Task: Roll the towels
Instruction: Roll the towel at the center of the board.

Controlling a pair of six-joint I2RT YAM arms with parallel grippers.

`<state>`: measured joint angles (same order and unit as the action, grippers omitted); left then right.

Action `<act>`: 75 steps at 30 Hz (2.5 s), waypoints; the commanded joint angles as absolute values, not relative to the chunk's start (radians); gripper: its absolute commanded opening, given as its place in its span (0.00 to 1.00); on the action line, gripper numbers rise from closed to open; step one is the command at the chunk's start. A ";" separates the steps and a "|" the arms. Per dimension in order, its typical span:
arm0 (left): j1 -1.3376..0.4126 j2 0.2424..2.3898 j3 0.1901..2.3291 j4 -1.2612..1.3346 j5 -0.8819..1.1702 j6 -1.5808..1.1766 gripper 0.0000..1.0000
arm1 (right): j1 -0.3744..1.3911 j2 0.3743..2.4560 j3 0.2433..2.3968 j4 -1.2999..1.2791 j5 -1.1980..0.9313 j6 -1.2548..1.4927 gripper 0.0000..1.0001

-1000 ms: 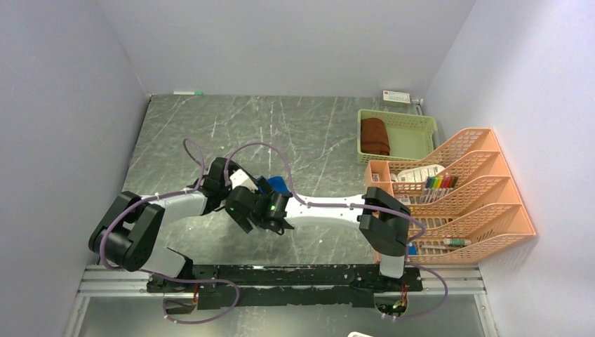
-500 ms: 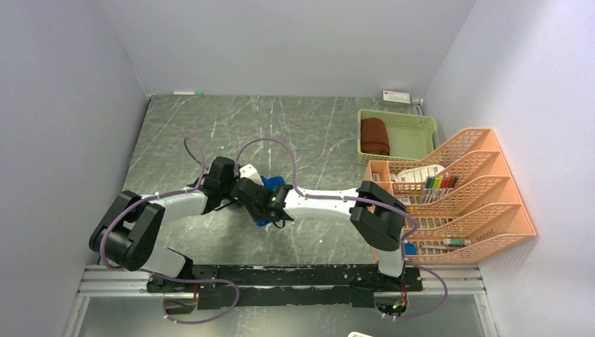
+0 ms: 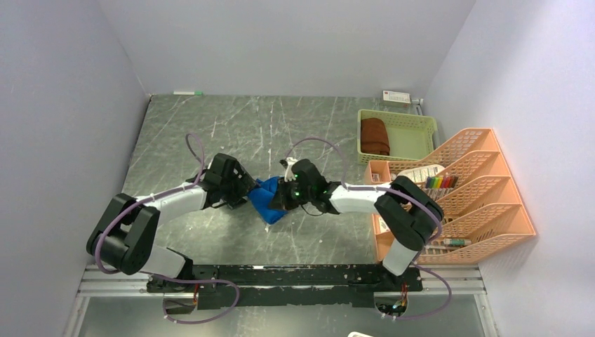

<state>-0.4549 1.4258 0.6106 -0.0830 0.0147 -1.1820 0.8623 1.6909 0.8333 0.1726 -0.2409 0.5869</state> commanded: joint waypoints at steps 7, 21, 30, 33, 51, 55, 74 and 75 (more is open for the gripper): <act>-0.443 1.437 0.665 -0.207 -0.067 -1.127 0.88 | 0.708 1.851 0.679 0.771 -0.805 0.946 0.00; -0.270 1.378 0.802 -0.217 0.061 -0.982 0.88 | 0.705 1.927 0.792 0.525 -0.864 0.823 0.02; -0.420 1.237 0.631 -0.191 0.050 -1.004 0.86 | 0.659 2.048 0.889 0.403 -0.898 0.863 0.03; -0.436 1.199 0.598 -0.184 0.055 -1.014 0.86 | 0.641 2.069 0.878 0.460 -0.924 0.935 0.03; -0.601 1.413 0.530 -0.024 0.013 -1.179 0.86 | 0.623 2.077 0.858 0.486 -0.930 1.014 0.07; -0.601 1.461 0.543 -0.032 -0.015 -1.161 0.84 | 0.624 2.046 0.901 0.354 -0.899 0.919 0.30; -0.580 1.692 0.718 -0.065 0.039 -0.982 0.62 | 0.955 1.418 1.019 -0.325 0.356 0.077 1.00; -0.579 1.701 0.728 -0.075 0.044 -0.976 0.62 | 1.011 1.421 1.024 -0.330 0.384 0.060 1.00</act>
